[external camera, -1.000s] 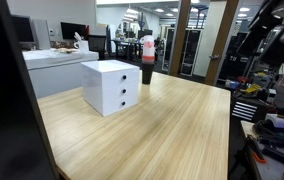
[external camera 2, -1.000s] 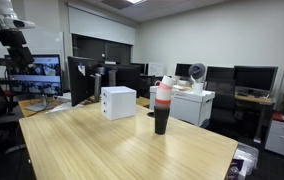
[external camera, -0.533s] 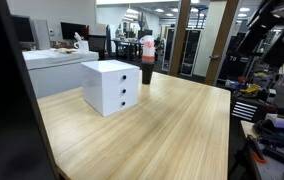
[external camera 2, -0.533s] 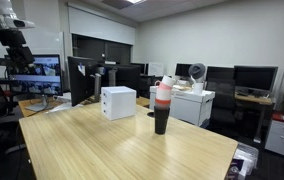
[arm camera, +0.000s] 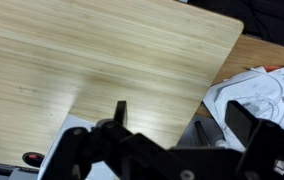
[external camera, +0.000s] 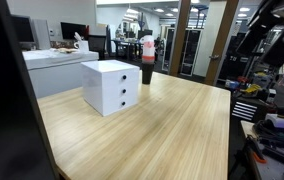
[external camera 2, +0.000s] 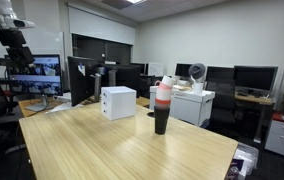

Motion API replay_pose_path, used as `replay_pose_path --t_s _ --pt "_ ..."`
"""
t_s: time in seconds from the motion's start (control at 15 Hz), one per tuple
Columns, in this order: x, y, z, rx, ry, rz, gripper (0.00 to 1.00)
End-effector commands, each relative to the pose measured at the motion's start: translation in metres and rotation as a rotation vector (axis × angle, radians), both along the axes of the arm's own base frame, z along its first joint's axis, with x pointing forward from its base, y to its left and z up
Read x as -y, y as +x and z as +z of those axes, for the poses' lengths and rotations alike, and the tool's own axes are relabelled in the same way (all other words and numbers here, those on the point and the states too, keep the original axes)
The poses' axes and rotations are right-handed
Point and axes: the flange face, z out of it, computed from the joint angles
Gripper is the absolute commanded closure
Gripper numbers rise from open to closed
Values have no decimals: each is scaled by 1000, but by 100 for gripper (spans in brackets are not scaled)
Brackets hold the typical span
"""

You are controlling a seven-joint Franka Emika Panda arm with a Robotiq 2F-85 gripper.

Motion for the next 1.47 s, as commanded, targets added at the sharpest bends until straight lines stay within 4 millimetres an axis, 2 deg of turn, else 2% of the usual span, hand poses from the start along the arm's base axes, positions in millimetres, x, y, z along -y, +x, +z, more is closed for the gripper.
replay_pose_path --t_s 0.0,0.93,1.4 --pt "0 0 1 -1 0 0 0" --pt "0 1 1 -4 1 -8 0" --pt "1 27 -5 38 16 -117 0"
